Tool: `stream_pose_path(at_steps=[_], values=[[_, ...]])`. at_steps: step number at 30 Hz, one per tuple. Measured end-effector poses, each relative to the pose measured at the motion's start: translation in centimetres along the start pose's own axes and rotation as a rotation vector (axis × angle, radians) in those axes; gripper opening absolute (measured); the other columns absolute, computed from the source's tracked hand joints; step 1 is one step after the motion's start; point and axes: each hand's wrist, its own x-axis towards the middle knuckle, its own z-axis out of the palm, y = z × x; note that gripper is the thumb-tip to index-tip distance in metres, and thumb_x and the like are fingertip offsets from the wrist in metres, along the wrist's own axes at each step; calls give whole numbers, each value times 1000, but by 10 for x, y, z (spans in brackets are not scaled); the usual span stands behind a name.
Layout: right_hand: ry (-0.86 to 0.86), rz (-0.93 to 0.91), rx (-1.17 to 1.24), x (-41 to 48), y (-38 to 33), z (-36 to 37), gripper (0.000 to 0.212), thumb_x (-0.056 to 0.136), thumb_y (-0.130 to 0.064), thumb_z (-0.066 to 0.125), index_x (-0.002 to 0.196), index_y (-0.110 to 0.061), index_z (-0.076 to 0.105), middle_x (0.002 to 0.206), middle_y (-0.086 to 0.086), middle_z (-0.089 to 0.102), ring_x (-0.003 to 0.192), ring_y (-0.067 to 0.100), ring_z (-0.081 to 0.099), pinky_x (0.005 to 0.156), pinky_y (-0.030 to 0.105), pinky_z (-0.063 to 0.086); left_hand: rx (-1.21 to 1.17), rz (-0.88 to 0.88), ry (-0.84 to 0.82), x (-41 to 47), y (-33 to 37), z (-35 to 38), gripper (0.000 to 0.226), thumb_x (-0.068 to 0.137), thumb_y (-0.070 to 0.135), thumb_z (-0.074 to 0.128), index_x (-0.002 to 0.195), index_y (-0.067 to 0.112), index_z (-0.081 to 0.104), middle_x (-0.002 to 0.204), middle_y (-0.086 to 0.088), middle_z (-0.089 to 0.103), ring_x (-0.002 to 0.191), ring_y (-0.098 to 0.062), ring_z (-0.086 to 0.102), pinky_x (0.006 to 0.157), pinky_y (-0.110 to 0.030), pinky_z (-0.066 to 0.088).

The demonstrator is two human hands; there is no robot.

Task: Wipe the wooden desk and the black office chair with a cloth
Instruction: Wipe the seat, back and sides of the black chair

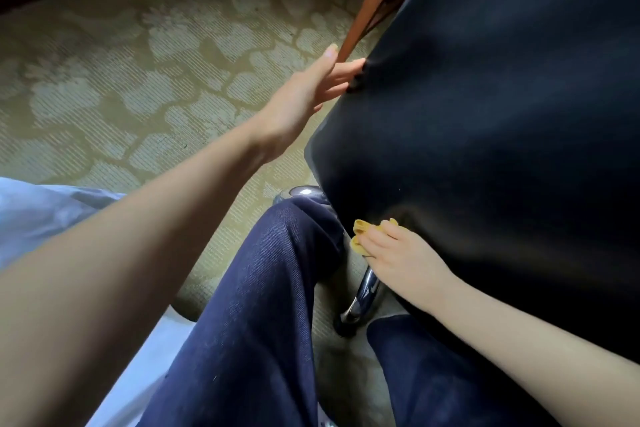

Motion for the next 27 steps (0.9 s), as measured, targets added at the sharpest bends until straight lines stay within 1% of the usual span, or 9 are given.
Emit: stream_pose_path(at_steps=[2, 5, 7, 10, 16, 21, 23, 25, 27], values=[[151, 91, 13, -15, 6, -9, 19, 79, -20, 69, 98, -23, 75, 108, -8, 66, 107, 14, 60, 88, 27, 45, -6, -15, -9, -3, 2, -3, 48, 102, 45, 13, 122, 37, 56, 133, 17, 54, 123, 1, 48, 116, -40, 17], [333, 243, -8, -29, 18, -26, 39, 87, -1, 43, 109, -18, 71, 106, -3, 68, 101, 14, 63, 83, 27, 49, 29, -35, -41, -6, 6, -7, 55, 101, 47, 11, 125, 32, 58, 131, 17, 56, 120, 2, 51, 115, -39, 18], [366, 291, -60, -27, 28, -43, 40, 88, -4, 44, 117, -18, 67, 111, -5, 67, 106, 13, 61, 85, 27, 46, 41, -43, -51, -8, 7, -8, 56, 101, 47, 10, 125, 31, 58, 126, 18, 59, 117, 4, 52, 115, -37, 20], [364, 369, -99, -9, 43, -62, 38, 86, -21, 60, 124, -20, 63, 118, -7, 65, 112, 11, 58, 90, 28, 39, 56, -44, -72, -12, 7, -8, 54, 101, 46, 10, 125, 32, 56, 129, 16, 57, 120, 3, 50, 116, -37, 19], [317, 448, -130, 60, 64, -80, 24, 88, -29, 52, 102, -25, 71, 104, -12, 65, 104, 9, 58, 92, 31, 23, 76, -47, -110, -14, 9, -9, 55, 101, 45, 12, 133, 25, 51, 138, 8, 51, 125, -2, 47, 115, -31, 24], [152, 374, -48, 112, 57, -67, 36, 98, -25, 37, 130, -18, 51, 139, 1, 41, 133, 21, 26, 110, 35, 18, 117, -31, -86, -11, 11, -8, 54, 102, 40, 14, 135, 18, 50, 143, 6, 46, 130, -8, 43, 117, -36, 21], [145, 404, 45, 129, 52, -61, 35, 98, -16, 32, 127, -15, 52, 134, 4, 46, 129, 21, 33, 104, 32, 25, 108, -44, -83, -10, 11, -8, 54, 103, 39, 13, 135, 17, 51, 143, 8, 46, 127, -9, 46, 116, -37, 22], [182, 415, 204, 141, 47, -52, 33, 99, -12, 31, 122, -11, 54, 126, 6, 52, 120, 21, 43, 93, 28, 30, 99, -46, -79, -10, 11, -8, 54, 103, 37, 13, 135, 16, 51, 143, 7, 46, 125, -8, 48, 113, -27, 27], [97, 353, 290, 150, 37, -43, 32, 99, -11, 32, 125, -9, 52, 130, 7, 50, 122, 22, 40, 98, 30, 28, 112, -33, -66, -9, 9, -7, 53, 104, 33, 13, 133, 13, 52, 141, 5, 48, 119, -2, 48, 93, -3, 36]])
